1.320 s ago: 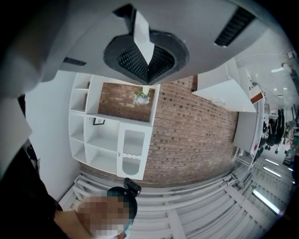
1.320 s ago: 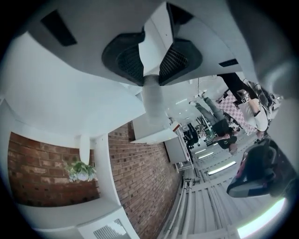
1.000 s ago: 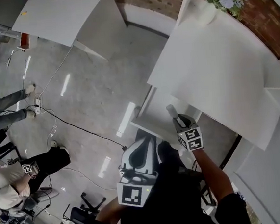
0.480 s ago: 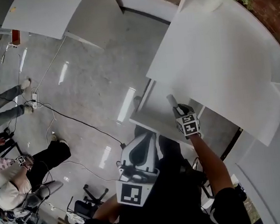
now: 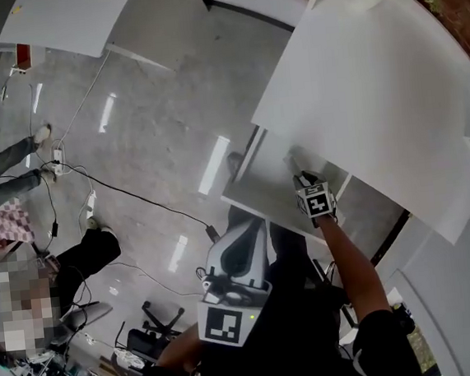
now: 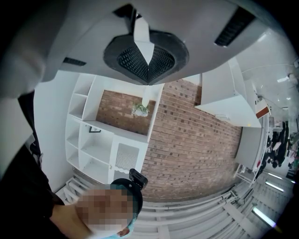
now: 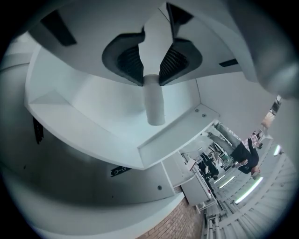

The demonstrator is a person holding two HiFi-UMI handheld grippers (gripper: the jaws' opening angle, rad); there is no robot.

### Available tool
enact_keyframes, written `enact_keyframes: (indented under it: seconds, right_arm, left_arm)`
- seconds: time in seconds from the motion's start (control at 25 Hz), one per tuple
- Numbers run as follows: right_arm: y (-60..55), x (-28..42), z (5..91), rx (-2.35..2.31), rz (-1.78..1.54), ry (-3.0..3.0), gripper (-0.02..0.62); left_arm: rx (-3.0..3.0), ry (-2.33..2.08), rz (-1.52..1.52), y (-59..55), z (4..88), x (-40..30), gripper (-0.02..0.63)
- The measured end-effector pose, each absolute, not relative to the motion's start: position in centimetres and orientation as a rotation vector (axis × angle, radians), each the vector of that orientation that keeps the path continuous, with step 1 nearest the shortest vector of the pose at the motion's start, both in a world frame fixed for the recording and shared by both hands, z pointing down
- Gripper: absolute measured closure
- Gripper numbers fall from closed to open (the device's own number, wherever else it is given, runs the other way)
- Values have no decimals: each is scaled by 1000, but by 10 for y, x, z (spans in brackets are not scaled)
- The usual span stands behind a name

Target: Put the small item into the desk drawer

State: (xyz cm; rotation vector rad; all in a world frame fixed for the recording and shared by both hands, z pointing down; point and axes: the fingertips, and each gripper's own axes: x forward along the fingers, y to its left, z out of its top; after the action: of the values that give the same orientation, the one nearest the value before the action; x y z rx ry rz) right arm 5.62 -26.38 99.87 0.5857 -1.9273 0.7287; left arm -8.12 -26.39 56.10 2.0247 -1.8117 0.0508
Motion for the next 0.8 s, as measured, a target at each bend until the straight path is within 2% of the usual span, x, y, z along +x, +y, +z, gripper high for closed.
enact_keyframes:
  seconds: [0.8]
  right_arm:
    - [-256,61,1007,599,728,-1869,456]
  left_arm:
    - [2012,-1822,38,-246,561,-86,581]
